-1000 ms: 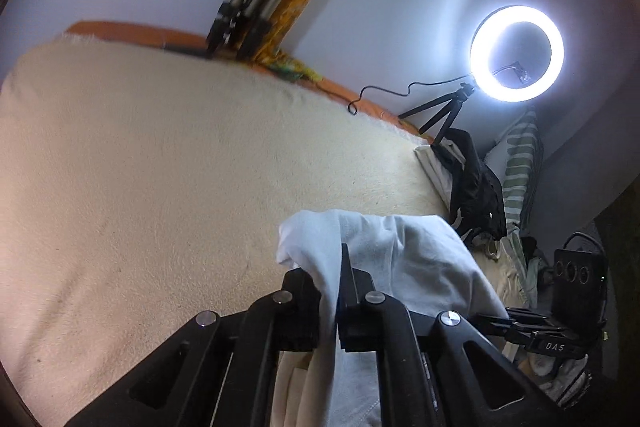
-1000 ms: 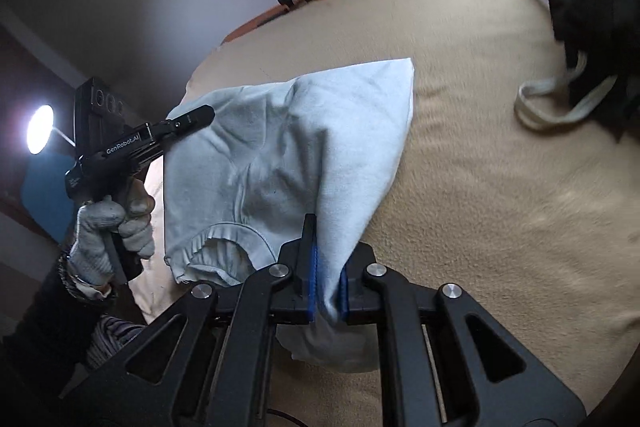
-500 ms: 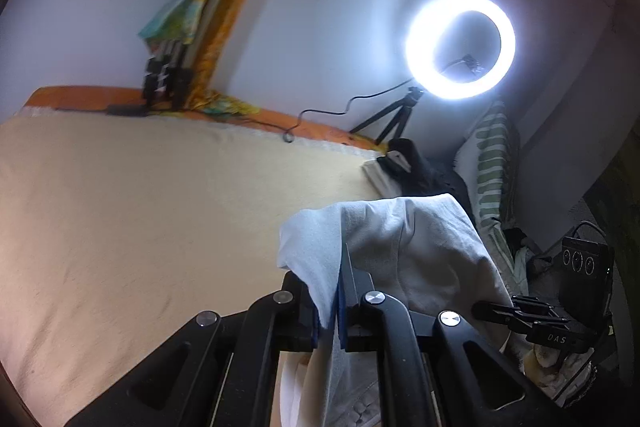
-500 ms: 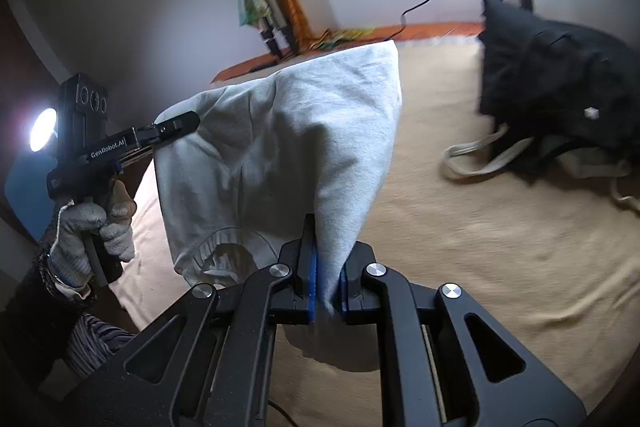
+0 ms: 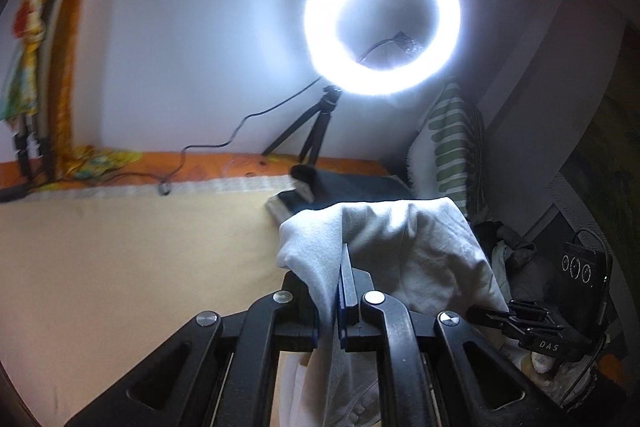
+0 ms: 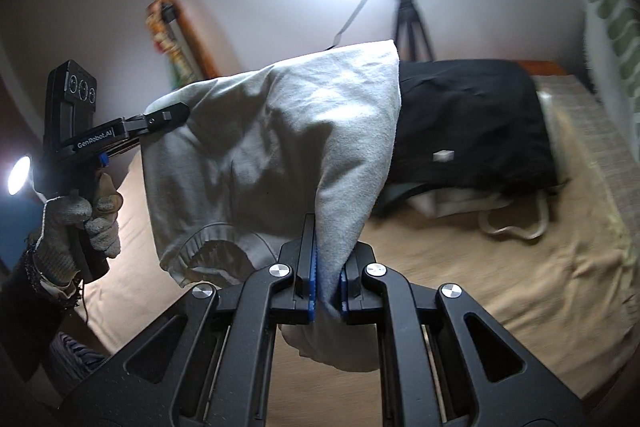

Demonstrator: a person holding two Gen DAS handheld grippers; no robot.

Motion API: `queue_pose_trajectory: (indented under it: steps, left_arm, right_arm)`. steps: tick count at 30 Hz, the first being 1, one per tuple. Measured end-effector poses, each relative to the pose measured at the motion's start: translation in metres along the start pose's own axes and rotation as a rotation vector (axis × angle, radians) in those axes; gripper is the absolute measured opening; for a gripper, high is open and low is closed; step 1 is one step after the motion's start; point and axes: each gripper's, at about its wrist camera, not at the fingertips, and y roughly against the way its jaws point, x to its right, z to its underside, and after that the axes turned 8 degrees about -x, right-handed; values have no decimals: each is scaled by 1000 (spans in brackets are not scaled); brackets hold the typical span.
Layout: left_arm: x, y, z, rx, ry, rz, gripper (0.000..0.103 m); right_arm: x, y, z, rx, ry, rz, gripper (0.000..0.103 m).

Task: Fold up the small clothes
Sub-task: 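Lift the folded shirt with the right tool and carry it onto the black bag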

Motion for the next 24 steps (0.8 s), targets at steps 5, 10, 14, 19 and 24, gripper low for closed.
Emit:
queue_pose_trajectory:
  steps: [5,10,14,19,24]
  left_arm:
    - [25,-43,-34,0,-34,14,3]
    - [34,-86,-66,2,-25,21,3]
    - [37,-117,-88,-3,-28,2,3]
    - [34,-149,-105,-11,-45,-47,3]
    - [27,-175,-111,-24,-72,-118,3]
  right_arm:
    - [46,10,-28,31,-19,74,9]
    - [85,13,-58,62,-44,122,9]
    - [108,2,-79,69,-48,148,9]
    - [131,-28,-98,48,-77,153,9]
    - [143,-56,-109,22,-73,173,9]
